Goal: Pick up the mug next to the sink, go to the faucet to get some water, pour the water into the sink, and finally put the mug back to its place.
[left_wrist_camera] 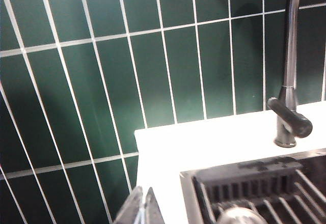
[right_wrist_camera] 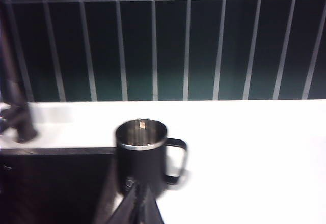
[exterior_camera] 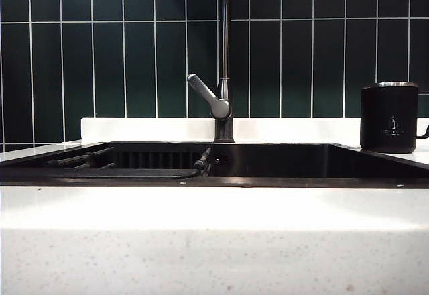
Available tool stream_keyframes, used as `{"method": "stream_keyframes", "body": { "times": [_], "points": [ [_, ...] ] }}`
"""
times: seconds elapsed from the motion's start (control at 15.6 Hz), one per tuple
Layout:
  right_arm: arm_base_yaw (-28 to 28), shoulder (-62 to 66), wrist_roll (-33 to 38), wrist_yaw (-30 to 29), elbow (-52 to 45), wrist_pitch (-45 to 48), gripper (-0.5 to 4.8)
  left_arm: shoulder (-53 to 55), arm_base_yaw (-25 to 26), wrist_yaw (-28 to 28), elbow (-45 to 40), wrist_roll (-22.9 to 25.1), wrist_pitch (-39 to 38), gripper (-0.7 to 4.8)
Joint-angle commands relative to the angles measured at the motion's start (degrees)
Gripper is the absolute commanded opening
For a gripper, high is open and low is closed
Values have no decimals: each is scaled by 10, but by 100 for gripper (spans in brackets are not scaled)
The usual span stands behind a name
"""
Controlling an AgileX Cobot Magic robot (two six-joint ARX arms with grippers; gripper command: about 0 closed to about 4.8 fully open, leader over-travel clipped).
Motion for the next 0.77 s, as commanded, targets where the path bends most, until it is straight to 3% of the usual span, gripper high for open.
{"method": "stream_keyframes", "body": {
  "times": [0.06, 0.26, 0.45, 0.51, 0.58, 0.64, 0.77],
  "points": [
    [-3, 59, -38, 23, 33, 21, -1, 99, 0, -2, 61, 15, 41, -6],
    [-3, 125, -38, 75, 64, 31, -1, 175, 0, -2, 70, 11, 88, -6],
    [-3, 205, -38, 44, 92, 51, 3, 229, 0, 5, 69, 11, 156, -5],
    [-3, 243, -38, 41, 92, 84, 62, 251, 0, 5, 69, 11, 167, 7],
    [-3, 267, -38, 41, 92, 104, 133, 273, 0, 4, 69, 11, 174, 74],
    [-3, 289, -38, 41, 92, 123, 158, 287, 0, 4, 69, 11, 178, 110],
    [-4, 357, -38, 46, 92, 173, 158, 336, 0, 4, 69, 11, 212, 117]
  ]
}}
